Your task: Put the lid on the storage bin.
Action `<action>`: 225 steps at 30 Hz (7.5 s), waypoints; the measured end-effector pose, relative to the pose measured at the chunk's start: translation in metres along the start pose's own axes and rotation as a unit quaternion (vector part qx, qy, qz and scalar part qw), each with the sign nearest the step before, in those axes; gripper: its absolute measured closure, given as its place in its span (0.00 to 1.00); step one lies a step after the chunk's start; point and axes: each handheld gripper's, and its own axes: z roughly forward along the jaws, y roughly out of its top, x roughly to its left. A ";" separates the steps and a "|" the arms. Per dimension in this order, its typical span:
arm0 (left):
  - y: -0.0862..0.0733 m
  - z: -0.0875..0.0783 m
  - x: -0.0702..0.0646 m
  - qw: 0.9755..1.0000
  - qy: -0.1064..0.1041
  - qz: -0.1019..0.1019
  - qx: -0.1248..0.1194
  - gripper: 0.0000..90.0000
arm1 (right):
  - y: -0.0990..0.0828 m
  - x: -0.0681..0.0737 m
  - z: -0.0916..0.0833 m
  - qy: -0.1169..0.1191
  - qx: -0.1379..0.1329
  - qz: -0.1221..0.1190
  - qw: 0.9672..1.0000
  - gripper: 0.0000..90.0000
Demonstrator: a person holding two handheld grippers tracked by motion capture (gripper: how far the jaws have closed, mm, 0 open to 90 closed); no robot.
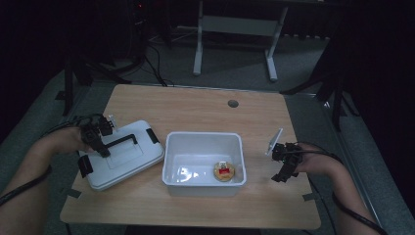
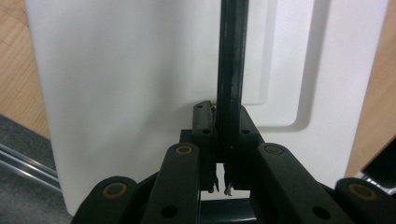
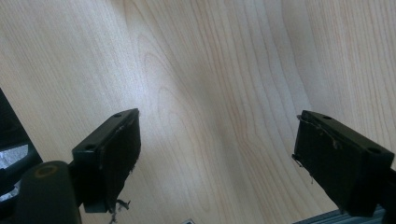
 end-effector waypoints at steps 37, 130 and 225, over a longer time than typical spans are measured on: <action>0.053 -0.106 -0.065 0.991 0.048 0.112 -0.048 0.93 | -0.008 -0.001 0.008 0.008 0.007 0.013 1.000 0.16; 0.193 -0.048 -0.162 0.962 0.005 0.270 -0.049 0.92 | -0.014 0.004 0.023 0.018 0.020 0.011 1.000 0.17; 0.018 0.024 -0.081 0.964 -0.014 0.110 -0.240 0.03 | -0.008 0.004 0.026 0.003 -0.006 0.023 1.000 0.16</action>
